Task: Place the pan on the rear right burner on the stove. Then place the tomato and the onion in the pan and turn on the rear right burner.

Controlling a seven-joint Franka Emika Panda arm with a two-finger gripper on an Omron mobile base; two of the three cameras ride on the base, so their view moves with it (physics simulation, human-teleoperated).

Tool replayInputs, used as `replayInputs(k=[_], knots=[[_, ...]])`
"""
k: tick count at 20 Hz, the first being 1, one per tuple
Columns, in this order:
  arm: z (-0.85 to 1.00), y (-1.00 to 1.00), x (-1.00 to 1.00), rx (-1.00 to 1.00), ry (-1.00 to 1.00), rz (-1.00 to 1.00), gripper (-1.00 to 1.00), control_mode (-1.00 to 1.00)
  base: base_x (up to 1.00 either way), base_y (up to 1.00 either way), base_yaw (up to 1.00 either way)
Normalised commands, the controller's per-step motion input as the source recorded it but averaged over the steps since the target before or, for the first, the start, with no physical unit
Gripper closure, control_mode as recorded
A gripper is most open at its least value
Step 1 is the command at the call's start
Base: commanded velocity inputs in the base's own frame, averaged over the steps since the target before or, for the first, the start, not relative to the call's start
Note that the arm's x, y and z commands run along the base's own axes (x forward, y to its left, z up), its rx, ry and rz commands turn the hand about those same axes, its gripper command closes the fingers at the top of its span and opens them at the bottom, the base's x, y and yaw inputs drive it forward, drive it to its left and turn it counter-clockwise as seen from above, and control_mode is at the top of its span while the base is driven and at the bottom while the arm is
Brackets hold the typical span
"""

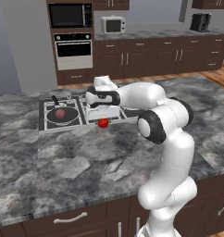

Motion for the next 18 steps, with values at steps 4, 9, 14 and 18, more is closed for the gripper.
replayInputs(k=[4,9,14,18], knots=[[0.59,-0.59,-0.92,0.09,-0.01,0.12,1.00,-1.00,0.00,0.00,0.00],[0.32,-0.76,-0.99,0.15,-0.10,0.15,1.00,-1.00,0.00,0.00,0.00],[0.42,-0.70,-0.86,0.10,-0.05,0.17,1.00,-1.00,0.00,0.00,0.00],[0.48,-0.59,-0.82,0.02,-0.06,0.29,1.00,-1.00,0.00,0.00,0.00]])
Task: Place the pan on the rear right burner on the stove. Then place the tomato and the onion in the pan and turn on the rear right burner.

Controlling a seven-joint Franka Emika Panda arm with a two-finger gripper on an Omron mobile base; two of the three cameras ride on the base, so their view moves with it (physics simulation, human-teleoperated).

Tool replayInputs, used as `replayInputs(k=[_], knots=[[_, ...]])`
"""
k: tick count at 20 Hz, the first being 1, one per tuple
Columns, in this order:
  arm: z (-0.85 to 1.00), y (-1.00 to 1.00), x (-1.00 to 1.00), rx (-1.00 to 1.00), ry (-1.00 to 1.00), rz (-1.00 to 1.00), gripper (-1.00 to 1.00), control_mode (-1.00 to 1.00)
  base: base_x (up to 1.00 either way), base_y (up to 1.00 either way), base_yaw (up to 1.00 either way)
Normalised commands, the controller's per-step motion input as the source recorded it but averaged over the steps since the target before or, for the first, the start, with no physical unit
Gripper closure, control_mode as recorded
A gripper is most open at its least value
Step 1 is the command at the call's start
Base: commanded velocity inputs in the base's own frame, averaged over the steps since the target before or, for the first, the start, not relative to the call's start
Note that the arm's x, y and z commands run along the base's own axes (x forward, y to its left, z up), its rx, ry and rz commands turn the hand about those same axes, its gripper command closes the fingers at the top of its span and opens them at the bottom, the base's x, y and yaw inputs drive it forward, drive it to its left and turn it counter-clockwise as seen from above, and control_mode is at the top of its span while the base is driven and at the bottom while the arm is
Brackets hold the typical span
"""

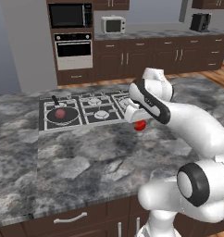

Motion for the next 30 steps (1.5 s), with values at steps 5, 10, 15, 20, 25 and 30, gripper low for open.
replayInputs(k=[5,10,15,20,25,30], knots=[[0.63,-0.48,-0.98,-0.01,0.00,0.10,1.00,-1.00,0.00,0.00,0.00],[0.29,-0.04,-0.52,-0.05,0.02,-0.04,1.00,-1.00,0.00,0.00,0.00],[-0.21,-0.03,-0.60,0.00,-0.08,-0.07,1.00,-1.00,0.00,0.00,0.00],[-0.05,-0.20,-0.60,0.00,0.00,-0.12,1.00,-1.00,0.00,0.00,0.00],[0.30,-0.12,-0.30,-0.08,0.01,-0.14,1.00,-1.00,0.00,0.00,0.00],[0.13,-0.03,-0.18,-0.02,0.00,-0.08,1.00,-1.00,0.00,0.00,0.00]])
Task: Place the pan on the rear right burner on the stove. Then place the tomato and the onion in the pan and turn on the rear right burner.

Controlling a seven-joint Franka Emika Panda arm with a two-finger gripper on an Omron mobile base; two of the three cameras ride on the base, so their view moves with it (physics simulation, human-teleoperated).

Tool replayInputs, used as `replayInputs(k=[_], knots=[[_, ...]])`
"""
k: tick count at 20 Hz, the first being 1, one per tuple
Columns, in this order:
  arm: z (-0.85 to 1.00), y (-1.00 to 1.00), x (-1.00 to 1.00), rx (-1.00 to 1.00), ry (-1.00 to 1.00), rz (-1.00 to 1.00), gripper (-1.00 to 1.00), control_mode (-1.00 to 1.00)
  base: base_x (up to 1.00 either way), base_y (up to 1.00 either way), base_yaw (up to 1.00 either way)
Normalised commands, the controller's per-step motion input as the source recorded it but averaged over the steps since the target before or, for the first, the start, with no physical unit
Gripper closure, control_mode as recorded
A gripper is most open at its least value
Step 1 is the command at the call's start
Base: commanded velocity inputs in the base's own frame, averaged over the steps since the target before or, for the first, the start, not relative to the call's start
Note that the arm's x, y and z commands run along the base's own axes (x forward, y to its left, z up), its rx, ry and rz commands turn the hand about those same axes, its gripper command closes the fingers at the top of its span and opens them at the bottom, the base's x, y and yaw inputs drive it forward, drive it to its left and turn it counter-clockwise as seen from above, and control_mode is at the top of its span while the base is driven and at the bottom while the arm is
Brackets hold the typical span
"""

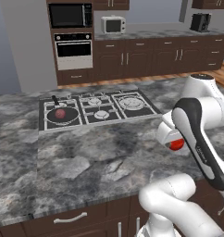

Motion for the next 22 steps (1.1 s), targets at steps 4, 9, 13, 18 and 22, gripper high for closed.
replayInputs(k=[4,9,13,18,22], knots=[[0.00,0.00,0.00,0.00,0.00,0.00,1.00,-1.00,0.00,0.00,0.00],[0.00,0.00,0.00,0.00,0.00,0.00,1.00,1.00,-0.04,-0.01,0.00],[0.00,0.00,0.00,0.00,0.00,0.00,1.00,1.00,-0.94,-0.88,-0.02],[0.00,0.00,0.00,0.00,0.00,0.00,1.00,1.00,-0.48,-0.96,-0.14],[0.00,0.00,0.00,0.00,0.00,0.00,1.00,1.00,-0.04,-0.70,0.20]])
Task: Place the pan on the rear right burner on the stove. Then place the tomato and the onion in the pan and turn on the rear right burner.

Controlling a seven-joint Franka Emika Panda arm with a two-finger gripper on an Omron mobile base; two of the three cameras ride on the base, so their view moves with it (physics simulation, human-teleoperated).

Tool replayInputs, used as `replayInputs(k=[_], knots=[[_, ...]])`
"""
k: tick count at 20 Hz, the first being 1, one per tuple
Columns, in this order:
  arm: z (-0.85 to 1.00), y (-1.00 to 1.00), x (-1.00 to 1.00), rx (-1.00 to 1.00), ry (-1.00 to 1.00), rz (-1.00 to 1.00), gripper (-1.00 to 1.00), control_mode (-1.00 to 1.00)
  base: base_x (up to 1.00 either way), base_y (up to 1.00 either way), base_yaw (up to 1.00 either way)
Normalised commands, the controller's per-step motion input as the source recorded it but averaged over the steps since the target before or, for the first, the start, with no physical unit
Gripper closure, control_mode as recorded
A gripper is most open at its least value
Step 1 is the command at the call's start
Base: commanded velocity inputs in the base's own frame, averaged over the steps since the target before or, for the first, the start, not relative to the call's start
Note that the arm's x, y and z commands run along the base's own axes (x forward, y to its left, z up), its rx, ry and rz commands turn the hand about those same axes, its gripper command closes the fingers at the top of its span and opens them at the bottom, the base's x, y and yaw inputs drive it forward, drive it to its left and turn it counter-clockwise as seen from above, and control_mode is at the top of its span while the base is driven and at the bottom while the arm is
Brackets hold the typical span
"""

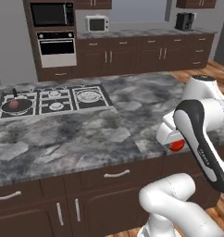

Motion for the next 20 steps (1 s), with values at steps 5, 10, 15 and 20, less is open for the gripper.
replayInputs(k=[5,10,15,20], knots=[[0.00,0.00,0.00,0.00,0.00,0.00,1.00,1.00,-0.41,-0.74,0.54],[0.00,0.00,0.00,0.00,0.00,0.00,1.00,1.00,-0.45,-0.68,0.69],[0.00,0.00,0.00,0.00,0.00,0.00,1.00,1.00,-0.98,-0.93,0.54],[0.00,0.00,0.00,0.00,0.00,0.00,1.00,1.00,-0.57,-0.97,0.39]])
